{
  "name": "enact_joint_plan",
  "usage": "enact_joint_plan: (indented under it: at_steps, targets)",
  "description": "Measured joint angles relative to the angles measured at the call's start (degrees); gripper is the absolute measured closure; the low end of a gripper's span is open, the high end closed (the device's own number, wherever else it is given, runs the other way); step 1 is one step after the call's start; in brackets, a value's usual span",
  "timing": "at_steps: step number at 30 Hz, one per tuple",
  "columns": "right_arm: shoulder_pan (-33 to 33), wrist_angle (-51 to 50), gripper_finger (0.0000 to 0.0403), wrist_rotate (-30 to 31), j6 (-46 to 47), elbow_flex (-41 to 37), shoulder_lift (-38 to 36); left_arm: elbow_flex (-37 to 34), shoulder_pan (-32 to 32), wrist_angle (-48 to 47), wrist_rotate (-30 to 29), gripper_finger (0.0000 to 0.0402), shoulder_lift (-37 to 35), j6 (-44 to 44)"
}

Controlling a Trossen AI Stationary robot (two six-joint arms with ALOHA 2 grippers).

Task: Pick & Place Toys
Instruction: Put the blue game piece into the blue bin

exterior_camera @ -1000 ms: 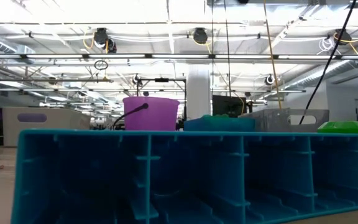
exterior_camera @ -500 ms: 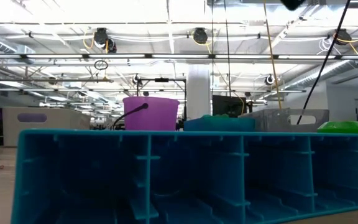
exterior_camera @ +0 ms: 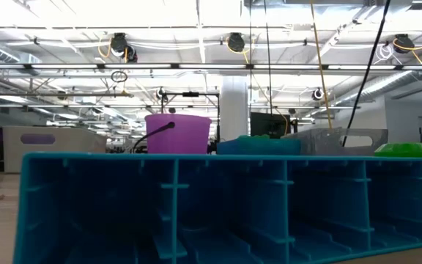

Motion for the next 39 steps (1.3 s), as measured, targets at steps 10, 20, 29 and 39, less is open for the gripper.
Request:
enact_joint_plan:
  at_steps: [10, 20, 29, 39]
  targets:
    - [0.6, 6.0, 0.0243, -5.6, 2.1, 0.2, 8.0, 0.0, -6.8, -0.5, -2.0, 0.0135, 0.2, 2.4]
    - [-2.0, 4.5, 0.0218, -9.5, 4.0, 0.2, 11.9, 0.0, -9.7, -0.6, -5.0, 0.0135, 0.2, 3.8]
    - [-4.6, 4.4, 0.0149, -13.4, 6.2, 0.2, 12.7, 0.0, -9.4, -0.7, -5.0, 0.0135, 0.2, 4.2]
    - [-4.9, 5.7, 0.0107, -13.5, 1.7, 0.1, 15.2, 0.0, -9.4, -1.3, -5.0, 0.0135, 0.2, 3.7]
